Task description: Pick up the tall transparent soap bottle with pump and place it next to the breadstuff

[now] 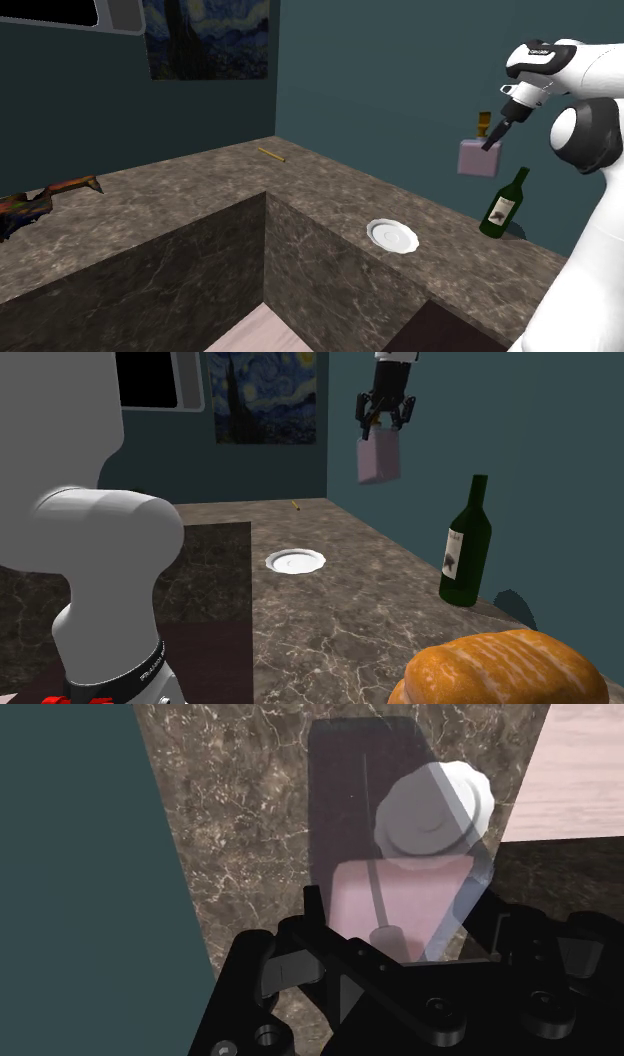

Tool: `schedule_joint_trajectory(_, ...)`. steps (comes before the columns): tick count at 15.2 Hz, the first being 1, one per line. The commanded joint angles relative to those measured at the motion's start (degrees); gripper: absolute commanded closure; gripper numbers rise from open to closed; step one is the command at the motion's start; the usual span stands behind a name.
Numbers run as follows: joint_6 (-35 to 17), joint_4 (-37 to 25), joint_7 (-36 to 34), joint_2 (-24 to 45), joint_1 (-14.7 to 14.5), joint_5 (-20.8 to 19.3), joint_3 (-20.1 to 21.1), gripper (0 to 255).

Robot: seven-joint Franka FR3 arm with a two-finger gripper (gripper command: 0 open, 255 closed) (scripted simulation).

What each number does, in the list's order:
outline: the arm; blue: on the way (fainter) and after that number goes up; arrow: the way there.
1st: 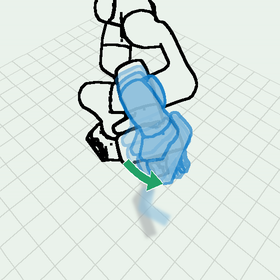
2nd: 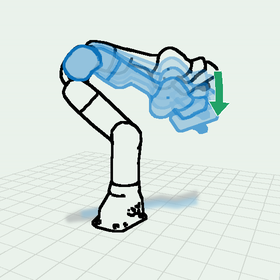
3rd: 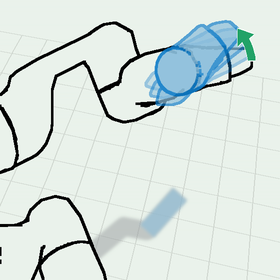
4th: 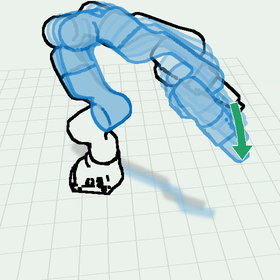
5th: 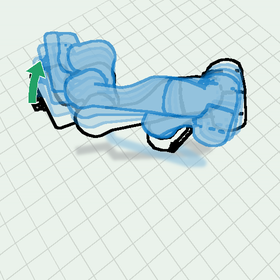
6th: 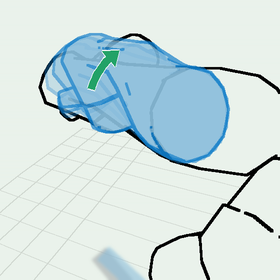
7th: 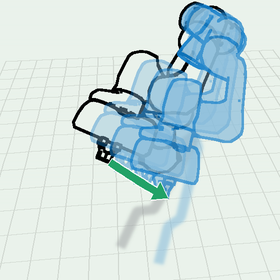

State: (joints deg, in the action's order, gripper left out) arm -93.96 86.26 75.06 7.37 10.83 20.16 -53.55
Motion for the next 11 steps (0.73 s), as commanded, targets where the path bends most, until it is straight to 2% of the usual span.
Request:
schedule_joint_trajectory(1, 0.62, 0.52, 2.3, -0.8, 1.26, -0.45, -0.99, 255)
schedule_joint_trajectory(6, 3.28, -0.9, 9.46, 0.8, 6.4, 1.28, -3.61, 255)
schedule_joint_trajectory(11, 7.07, -4.49, 17.52, 4.95, 13.7, 4.98, -5.7, 255)
